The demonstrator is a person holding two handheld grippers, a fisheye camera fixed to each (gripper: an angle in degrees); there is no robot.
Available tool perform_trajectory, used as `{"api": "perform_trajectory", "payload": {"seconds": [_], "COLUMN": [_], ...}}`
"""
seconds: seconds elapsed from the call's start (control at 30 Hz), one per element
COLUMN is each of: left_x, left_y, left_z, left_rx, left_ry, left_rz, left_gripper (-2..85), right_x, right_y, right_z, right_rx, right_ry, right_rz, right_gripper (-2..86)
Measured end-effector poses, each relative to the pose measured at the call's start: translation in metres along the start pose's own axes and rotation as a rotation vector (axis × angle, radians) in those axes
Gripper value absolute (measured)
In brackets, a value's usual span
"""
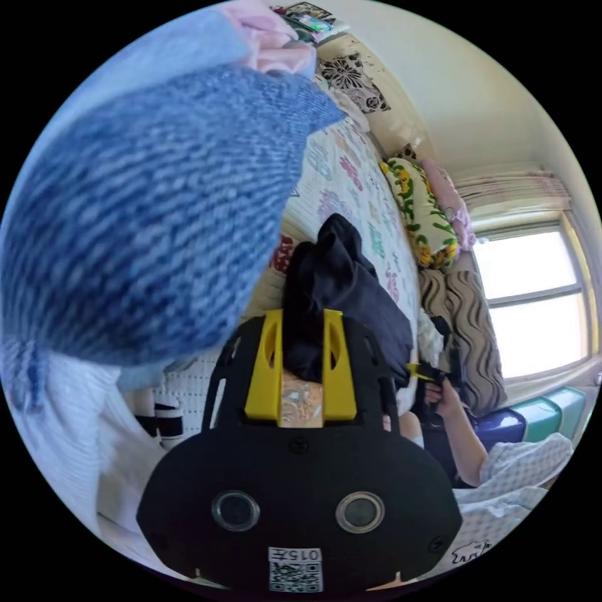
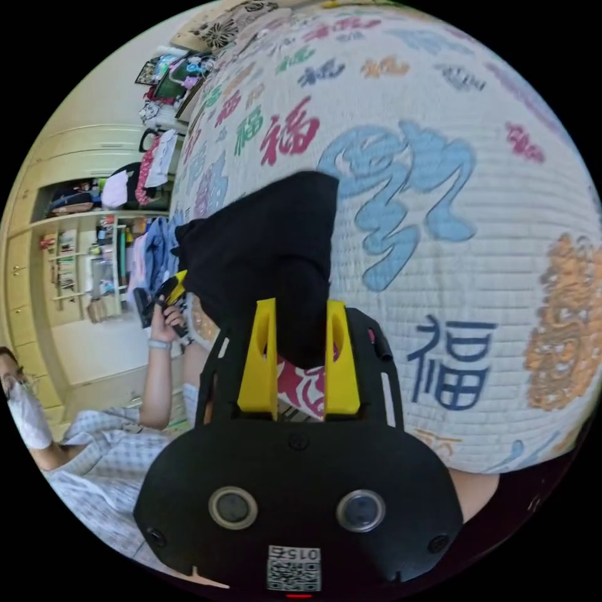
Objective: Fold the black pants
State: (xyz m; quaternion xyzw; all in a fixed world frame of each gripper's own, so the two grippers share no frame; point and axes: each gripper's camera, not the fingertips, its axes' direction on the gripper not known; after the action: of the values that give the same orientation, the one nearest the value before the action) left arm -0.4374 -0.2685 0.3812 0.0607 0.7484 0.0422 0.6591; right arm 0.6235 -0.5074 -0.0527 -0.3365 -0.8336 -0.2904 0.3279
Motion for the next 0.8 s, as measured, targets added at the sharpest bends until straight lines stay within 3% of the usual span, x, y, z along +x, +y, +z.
{"api": "perform_trajectory", "payload": {"seconds": [0.2, 0.27, 0.43, 0.5, 0.67, 0.8], "left_x": [0.026, 0.036, 0.02, 0.005, -0.002, -0.01], "left_y": [0.022, 0.04, 0.095, 0.106, 0.117, 0.131], "left_z": [-0.023, -0.029, 0.017, 0.017, 0.0, 0.034], "left_rx": [-0.024, -0.037, -0.22, -0.173, -0.058, -0.159], "left_ry": [0.017, 0.043, -0.108, -0.016, -0.087, -0.027], "left_rz": [0.07, 0.094, 0.038, -0.031, -0.013, -0.035], "left_gripper": [4.4, 4.0, 6.0, 9.4, 13.7, 14.6], "right_x": [0.0, -0.005, 0.019, 0.019, -0.042, -0.116], "right_y": [0.012, 0.025, 0.059, 0.071, 0.112, 0.076], "right_z": [-0.052, -0.072, -0.058, -0.058, -0.095, -0.056], "right_rx": [0.018, 0.006, -0.147, -0.098, 0.283, 0.114], "right_ry": [-0.094, -0.046, 0.135, 0.199, 0.265, 0.144], "right_rz": [-0.054, -0.092, -0.043, -0.027, -0.198, -0.502], "right_gripper": [5.0, 4.9, 6.0, 6.4, 6.1, 10.1]}}
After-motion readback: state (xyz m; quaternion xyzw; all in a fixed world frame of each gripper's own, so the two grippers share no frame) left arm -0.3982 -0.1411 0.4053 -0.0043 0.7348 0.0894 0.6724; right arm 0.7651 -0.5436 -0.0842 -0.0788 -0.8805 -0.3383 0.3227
